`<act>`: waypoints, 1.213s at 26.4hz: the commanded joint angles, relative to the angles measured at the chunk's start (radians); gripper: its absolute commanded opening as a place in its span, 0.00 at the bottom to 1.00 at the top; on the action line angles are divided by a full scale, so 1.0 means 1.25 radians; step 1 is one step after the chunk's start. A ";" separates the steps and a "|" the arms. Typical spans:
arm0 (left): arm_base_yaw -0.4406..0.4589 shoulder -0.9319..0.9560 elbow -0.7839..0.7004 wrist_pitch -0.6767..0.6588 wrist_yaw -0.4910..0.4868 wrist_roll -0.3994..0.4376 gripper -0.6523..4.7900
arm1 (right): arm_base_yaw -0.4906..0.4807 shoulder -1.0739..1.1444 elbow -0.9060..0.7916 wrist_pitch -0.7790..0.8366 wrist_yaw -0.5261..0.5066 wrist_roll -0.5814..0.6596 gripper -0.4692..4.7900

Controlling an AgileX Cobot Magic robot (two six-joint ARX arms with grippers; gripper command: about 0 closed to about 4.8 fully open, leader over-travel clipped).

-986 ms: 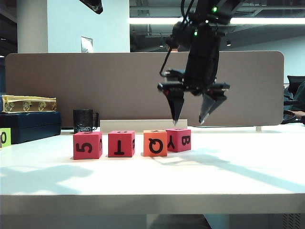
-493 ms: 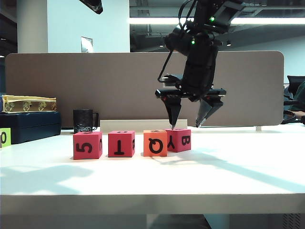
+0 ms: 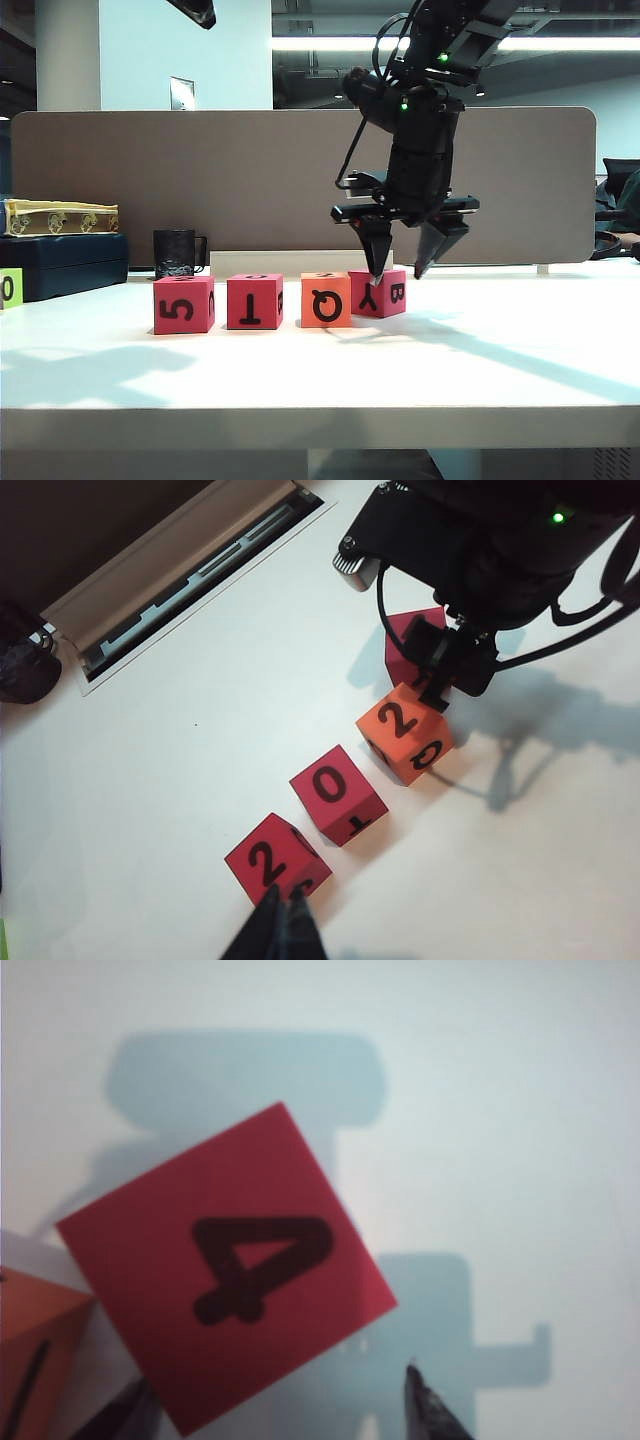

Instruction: Select the appropriate blocks from the scattered letter blocks on the table and arrange them in a row to spell out "2024".

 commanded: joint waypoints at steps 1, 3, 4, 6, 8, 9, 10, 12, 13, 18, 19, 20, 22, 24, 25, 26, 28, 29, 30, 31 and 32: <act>-0.001 -0.003 0.005 0.008 0.000 0.000 0.11 | -0.010 -0.002 0.004 0.009 0.040 -0.003 0.65; -0.001 -0.003 0.005 0.007 0.000 0.000 0.11 | -0.022 -0.002 0.004 0.006 0.056 -0.003 0.65; -0.001 -0.003 0.005 0.007 0.000 0.000 0.11 | -0.034 -0.002 0.004 0.005 0.054 -0.003 0.65; -0.001 -0.003 0.005 0.006 0.000 0.000 0.11 | -0.051 -0.002 0.004 -0.003 0.054 -0.003 0.65; -0.001 -0.002 0.005 0.006 0.000 0.000 0.11 | -0.063 -0.006 0.005 -0.024 0.036 -0.002 0.65; -0.001 -0.002 0.005 0.007 0.000 0.000 0.11 | -0.063 -0.007 0.005 -0.031 0.021 -0.002 0.65; -0.001 -0.002 0.005 0.010 0.001 0.000 0.11 | -0.063 -0.015 0.005 -0.037 -0.034 -0.002 0.66; -0.001 -0.002 0.005 0.016 0.007 0.000 0.11 | -0.060 -0.023 0.005 -0.028 -0.105 0.002 0.70; -0.001 -0.002 0.005 0.016 0.016 0.000 0.11 | -0.059 -0.023 0.005 -0.021 -0.119 0.005 0.70; -0.001 -0.002 0.005 0.015 0.020 0.000 0.11 | -0.059 -0.022 0.005 0.011 -0.111 0.022 0.86; -0.001 -0.002 0.005 0.015 0.020 0.000 0.11 | -0.060 -0.022 0.005 0.013 -0.111 0.022 0.86; -0.001 -0.002 0.005 0.016 0.020 0.000 0.11 | -0.060 -0.021 0.005 0.020 -0.111 0.022 0.86; -0.001 -0.002 0.005 0.016 0.020 0.000 0.11 | -0.060 -0.021 0.005 0.040 -0.111 0.022 0.86; -0.001 -0.002 0.005 0.015 0.020 0.000 0.11 | -0.060 -0.021 0.005 0.064 -0.111 0.022 0.86; -0.001 -0.002 0.005 0.015 0.020 0.000 0.11 | -0.060 -0.020 0.005 0.068 -0.111 0.022 0.86; -0.001 -0.002 0.005 0.015 0.020 0.000 0.11 | -0.060 -0.019 0.005 0.074 -0.111 0.022 0.86; -0.001 -0.002 0.005 0.015 0.020 0.000 0.11 | -0.061 -0.015 0.005 0.076 -0.111 0.022 0.86; -0.001 -0.002 0.005 0.015 0.019 0.000 0.11 | -0.061 -0.011 0.005 0.078 -0.111 0.022 0.87; -0.001 -0.002 0.005 0.015 0.019 0.000 0.11 | -0.061 -0.005 0.005 0.080 -0.113 0.023 0.90; -0.001 -0.002 0.005 0.015 0.019 0.000 0.11 | -0.061 -0.002 0.005 0.080 -0.114 0.026 0.90; -0.001 -0.002 0.005 0.015 0.018 0.000 0.11 | -0.061 0.005 0.005 0.080 -0.117 0.028 0.90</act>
